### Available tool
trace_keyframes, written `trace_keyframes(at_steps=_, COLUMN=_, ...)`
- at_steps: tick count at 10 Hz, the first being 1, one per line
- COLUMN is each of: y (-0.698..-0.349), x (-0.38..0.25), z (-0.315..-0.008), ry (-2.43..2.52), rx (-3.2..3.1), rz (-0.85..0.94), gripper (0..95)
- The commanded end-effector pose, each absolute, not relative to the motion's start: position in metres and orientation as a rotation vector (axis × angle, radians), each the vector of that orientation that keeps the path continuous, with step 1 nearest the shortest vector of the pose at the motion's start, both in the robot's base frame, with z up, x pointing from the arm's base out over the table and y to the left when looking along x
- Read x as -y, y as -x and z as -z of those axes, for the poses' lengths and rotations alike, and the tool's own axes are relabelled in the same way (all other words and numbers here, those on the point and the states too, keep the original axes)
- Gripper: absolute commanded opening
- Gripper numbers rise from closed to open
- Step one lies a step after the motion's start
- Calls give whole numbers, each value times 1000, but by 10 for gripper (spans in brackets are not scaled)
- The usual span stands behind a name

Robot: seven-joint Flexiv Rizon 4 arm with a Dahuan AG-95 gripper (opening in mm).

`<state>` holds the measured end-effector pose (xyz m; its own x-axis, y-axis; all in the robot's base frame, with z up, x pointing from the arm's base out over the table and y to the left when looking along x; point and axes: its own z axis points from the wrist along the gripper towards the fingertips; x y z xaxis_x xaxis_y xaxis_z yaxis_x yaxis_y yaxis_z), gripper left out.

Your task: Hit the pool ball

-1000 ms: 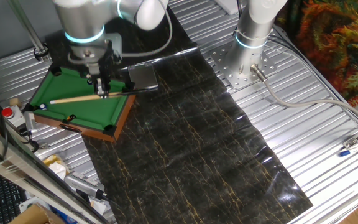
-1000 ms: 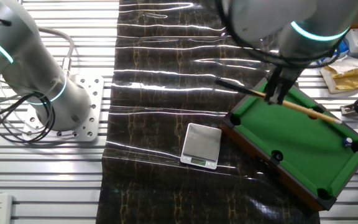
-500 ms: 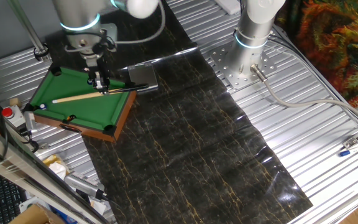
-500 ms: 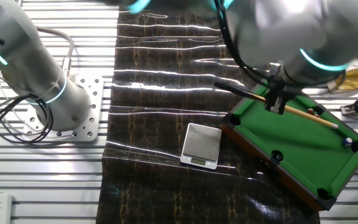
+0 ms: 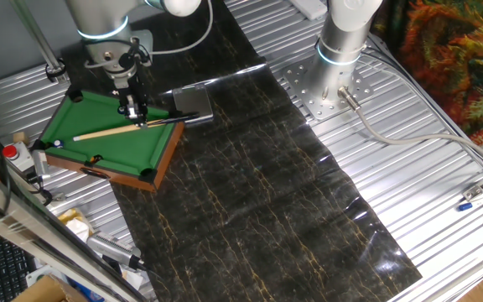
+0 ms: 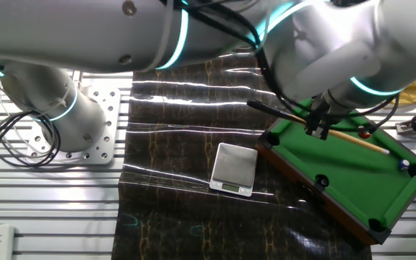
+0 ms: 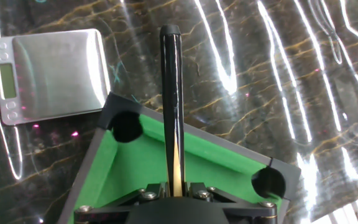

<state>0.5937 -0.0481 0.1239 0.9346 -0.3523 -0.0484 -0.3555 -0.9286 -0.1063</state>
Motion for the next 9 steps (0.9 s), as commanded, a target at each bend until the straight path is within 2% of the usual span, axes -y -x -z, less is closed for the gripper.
trace_keyframes(at_steps=1, y=-592, x=54, z=-121, ry=3008, rx=-545, rz=-32, gripper=0)
trace_keyframes(at_steps=9, y=-608, x=76, z=-111, ry=2931, rx=-545, rz=-60, gripper=0)
